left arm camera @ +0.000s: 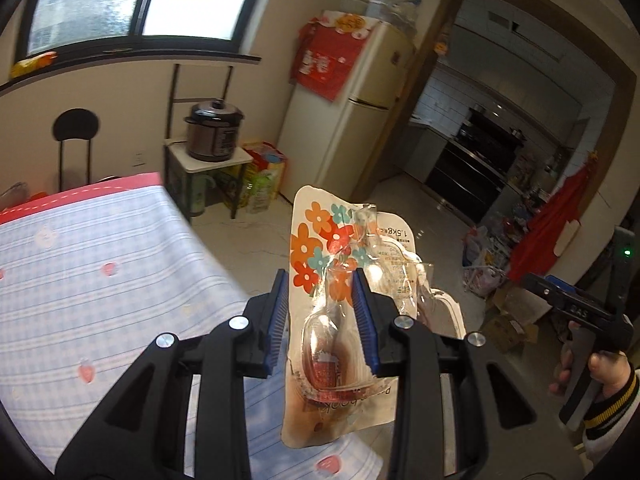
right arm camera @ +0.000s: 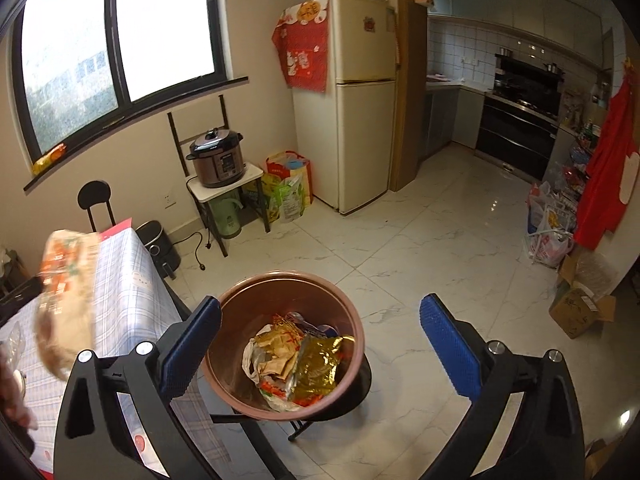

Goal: Collect trash
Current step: 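Open both grippers over the brown bin to drop foil and card package, then move both tools back over the table toward the insole and tray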

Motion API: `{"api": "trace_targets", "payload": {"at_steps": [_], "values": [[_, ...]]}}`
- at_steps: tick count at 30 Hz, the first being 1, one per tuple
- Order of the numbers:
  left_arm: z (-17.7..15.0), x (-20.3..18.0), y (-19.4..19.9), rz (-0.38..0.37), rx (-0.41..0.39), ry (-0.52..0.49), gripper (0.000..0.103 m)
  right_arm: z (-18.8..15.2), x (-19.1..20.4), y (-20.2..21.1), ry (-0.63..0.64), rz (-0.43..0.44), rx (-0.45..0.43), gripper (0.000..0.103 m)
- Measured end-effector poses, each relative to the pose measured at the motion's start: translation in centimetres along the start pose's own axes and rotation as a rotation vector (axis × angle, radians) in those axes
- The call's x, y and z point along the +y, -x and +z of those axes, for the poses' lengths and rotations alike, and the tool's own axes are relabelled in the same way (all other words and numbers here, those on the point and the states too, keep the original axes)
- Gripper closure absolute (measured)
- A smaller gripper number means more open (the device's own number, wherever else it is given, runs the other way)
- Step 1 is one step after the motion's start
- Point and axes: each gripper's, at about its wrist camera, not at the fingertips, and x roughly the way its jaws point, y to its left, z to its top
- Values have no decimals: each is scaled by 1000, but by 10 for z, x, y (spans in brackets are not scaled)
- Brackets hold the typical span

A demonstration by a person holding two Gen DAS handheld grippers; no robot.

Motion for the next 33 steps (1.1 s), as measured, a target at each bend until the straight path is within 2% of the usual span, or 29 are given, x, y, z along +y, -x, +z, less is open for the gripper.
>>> {"api": "trace_targets", "payload": {"at_steps": [8, 10, 11, 12, 15, 18, 22, 27, 33], "values": [[23, -57, -69, -102, 30, -71, 66, -12, -30, 23, -50, -36, 3, 5], [30, -67, -83, -135, 28, -70, 52, -16, -37, 27, -65, -43, 6, 5], [33, -70, -86, -148, 16, -63, 26, -17, -41, 29, -69, -48, 6, 5], [35, -72, -86, -155, -8, -51, 15, -19, -44, 31, -74, -53, 6, 5], [41, -73, -81, -168, -44, -33, 10, -21, -50, 38, -87, -55, 0, 5], [44, -67, -72, -143, -55, -25, 9, -22, -54, 44, -97, -53, -12, 5], [40, -44, -42, -52, -61, -11, 6, -20, -52, 50, -103, -30, -27, 5], [37, 2, 13, 95, -83, 14, 6, -12, -31, 54, -82, 22, -53, 5], [17, 81, 115, 302, -154, 106, 6, -2, 18, 49, -34, 118, -81, 5]]}}
